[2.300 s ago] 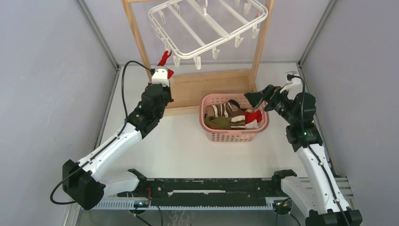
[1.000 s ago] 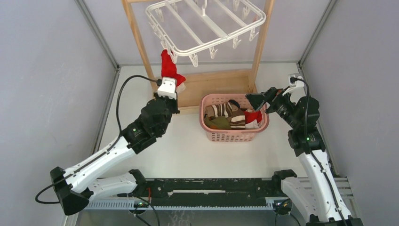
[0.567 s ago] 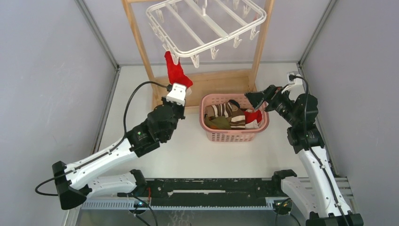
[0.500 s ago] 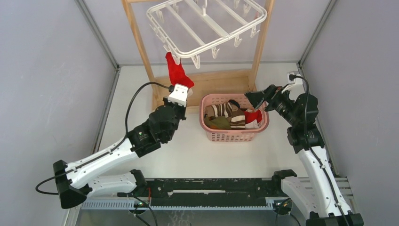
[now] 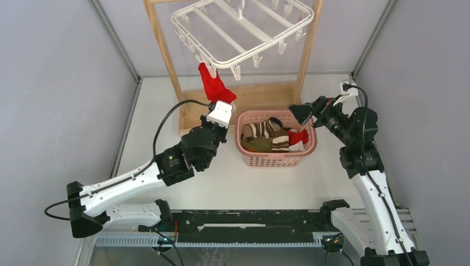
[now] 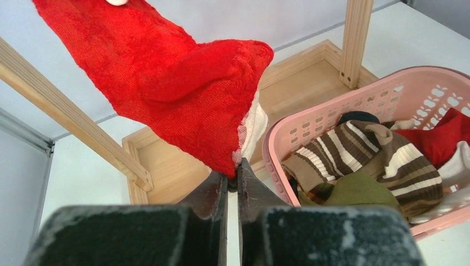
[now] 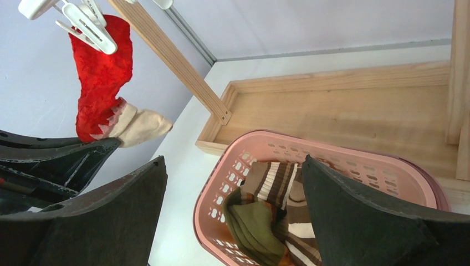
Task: Remove the socks clipped to the hanger
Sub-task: Remove the sock from the hanger.
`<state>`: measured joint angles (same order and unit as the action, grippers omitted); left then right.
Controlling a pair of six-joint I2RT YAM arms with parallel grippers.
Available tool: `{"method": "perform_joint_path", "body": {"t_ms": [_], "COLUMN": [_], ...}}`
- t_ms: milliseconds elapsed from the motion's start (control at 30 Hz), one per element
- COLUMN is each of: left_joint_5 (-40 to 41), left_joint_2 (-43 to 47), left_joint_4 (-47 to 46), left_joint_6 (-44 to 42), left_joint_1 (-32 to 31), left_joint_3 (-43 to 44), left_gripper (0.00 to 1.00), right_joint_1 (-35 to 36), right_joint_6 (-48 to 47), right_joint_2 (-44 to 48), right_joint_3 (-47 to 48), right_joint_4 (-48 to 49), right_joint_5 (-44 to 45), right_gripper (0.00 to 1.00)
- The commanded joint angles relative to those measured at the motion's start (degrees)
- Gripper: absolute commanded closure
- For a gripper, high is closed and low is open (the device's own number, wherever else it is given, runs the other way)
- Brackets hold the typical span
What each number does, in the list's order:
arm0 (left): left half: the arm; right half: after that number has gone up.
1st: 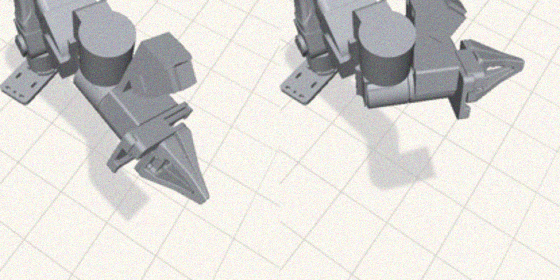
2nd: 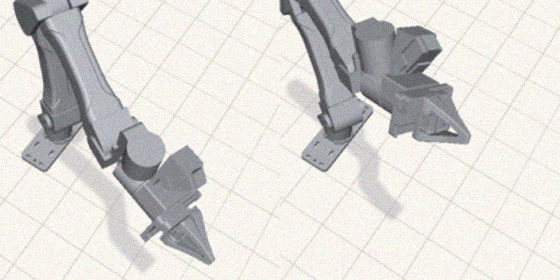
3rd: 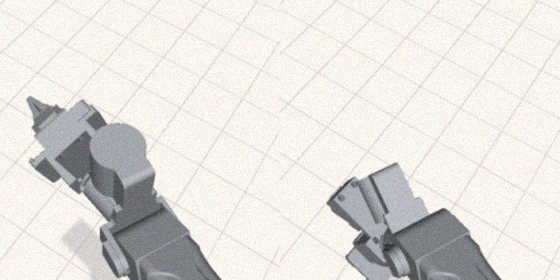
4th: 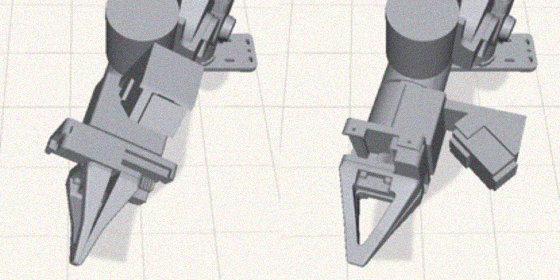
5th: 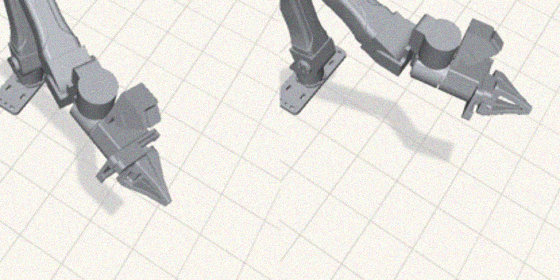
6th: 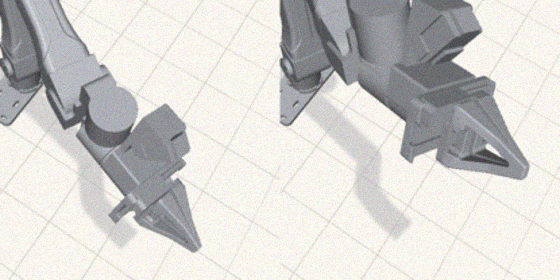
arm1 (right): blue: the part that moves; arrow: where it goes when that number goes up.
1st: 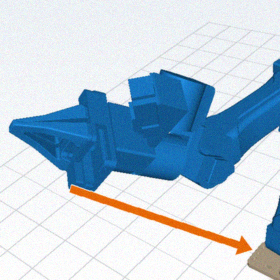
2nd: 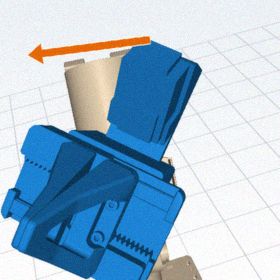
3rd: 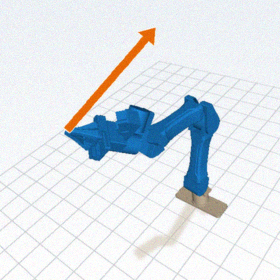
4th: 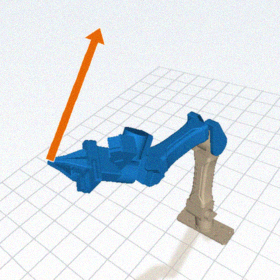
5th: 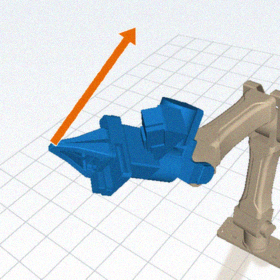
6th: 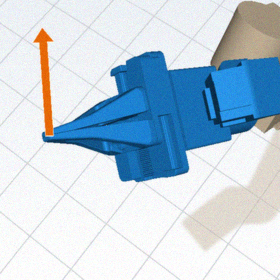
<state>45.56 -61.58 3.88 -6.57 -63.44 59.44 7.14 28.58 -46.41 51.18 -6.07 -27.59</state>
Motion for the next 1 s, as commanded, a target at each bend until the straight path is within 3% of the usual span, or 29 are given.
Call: {"method": "perform_joint_path", "body": {"t_ms": [0,467,967], "left_joint_5": [2.12,4.78,8.13], "left_joint_2": [-0.45,-4.88,-11.07], "left_joint_4": [-3.51,-6.84,-10.29], "left_joint_6": [-2.26,-6.02,-11.96], "left_joint_1": [-2.0,-6.85,-11.24], "left_joint_3": [4.26,6.52,8.7], "left_gripper": [0.99,0.98,0.98], "right_joint_1": [0.26,2.47,9.41], "right_joint_6": [0.76,1.44,-2.08], "right_joint_2": [0.01,-2.42,-10.0], "right_joint_3": [2.75,7.4,20.0], "right_joint_4": [2.29,2.99,0.62], "right_joint_5": [-0.99,-4.63,-4.0], "right_gripper": [0.04,0.08,0.12]}}
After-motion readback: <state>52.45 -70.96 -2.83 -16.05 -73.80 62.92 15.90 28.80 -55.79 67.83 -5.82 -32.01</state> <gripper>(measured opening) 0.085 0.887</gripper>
